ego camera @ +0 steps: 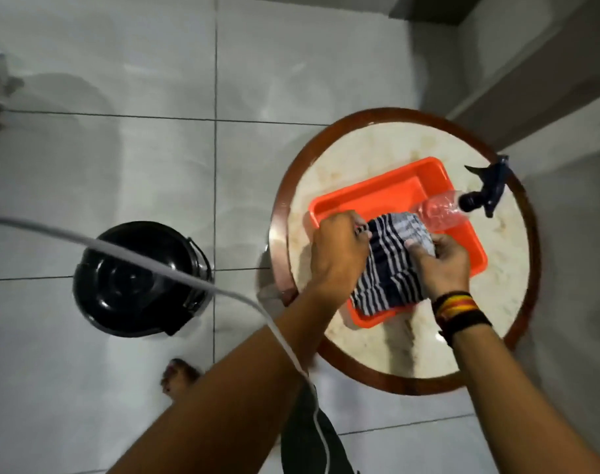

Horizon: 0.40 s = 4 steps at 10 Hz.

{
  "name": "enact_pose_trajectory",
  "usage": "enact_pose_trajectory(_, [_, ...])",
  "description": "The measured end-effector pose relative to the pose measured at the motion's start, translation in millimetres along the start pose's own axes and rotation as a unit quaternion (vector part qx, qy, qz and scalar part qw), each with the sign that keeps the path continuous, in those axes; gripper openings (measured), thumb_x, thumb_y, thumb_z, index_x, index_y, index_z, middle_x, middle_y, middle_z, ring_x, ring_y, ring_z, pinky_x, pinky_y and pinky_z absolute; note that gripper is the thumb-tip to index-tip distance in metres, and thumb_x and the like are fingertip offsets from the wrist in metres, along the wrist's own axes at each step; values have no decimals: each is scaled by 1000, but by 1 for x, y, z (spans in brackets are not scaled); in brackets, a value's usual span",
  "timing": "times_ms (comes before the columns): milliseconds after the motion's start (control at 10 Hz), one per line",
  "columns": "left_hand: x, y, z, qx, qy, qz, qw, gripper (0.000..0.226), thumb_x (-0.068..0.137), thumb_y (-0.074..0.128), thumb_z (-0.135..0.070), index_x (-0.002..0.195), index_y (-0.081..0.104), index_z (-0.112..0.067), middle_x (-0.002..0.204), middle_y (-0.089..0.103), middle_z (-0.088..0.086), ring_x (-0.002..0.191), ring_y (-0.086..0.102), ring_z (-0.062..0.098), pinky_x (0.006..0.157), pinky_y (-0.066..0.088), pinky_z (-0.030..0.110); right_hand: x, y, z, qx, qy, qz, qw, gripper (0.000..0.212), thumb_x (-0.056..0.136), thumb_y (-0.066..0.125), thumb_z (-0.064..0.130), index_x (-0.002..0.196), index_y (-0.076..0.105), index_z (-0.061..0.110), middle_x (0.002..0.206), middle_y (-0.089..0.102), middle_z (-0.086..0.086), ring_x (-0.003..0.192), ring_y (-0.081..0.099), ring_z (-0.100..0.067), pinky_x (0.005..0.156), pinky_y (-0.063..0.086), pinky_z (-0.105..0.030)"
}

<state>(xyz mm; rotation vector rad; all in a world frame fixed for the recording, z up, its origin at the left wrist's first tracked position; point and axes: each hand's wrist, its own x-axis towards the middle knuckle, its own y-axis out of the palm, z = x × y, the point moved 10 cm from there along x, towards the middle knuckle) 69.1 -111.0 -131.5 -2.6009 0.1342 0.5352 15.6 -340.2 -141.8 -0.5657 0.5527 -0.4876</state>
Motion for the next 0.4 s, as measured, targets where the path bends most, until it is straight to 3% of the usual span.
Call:
enact_pose_trajectory(100, [8, 7, -19, 84, 65, -8, 994, 22, 96, 66, -19, 117, 72, -22, 118, 74, 3, 106, 71, 24, 95, 58, 41, 16, 17, -1, 5, -18, 23, 1000, 26, 80, 69, 29, 102, 69, 16, 100, 75, -6, 93, 71, -25, 92, 57, -49])
enact_pose_trajectory(200, [6, 7, -31, 177, 147, -1, 973, 29, 101, 59, -19, 129, 66, -19, 127, 69, 7, 111, 69, 27, 93, 59, 45, 13, 35, 9, -14, -51, 67, 996, 36, 84, 63, 26, 118, 71, 15, 107, 77, -4, 100, 72, -22, 93, 58, -46])
enact_pose_trajectory(300, [-3, 4, -40, 272, 208, 13, 939, 41, 104, 54, -24, 144, 54, -14, 143, 59, 10, 127, 61, 29, 102, 55, 43, -1, 40, 27, -127, -92, 65, 986, 46, 92, 63, 22, 137, 59, 13, 132, 68, -13, 122, 62, -30, 106, 49, -43])
enact_pose_trajectory(400, [-7, -3, -41, 372, 252, -7, 894, 56, 104, 52, -27, 156, 40, -11, 162, 40, 15, 150, 38, 33, 122, 32, 47, -21, 48, 43, -203, -152, 58, 965, 59, 102, 52, 21, 156, 32, 10, 164, 32, -14, 152, 30, -30, 124, 26, -41])
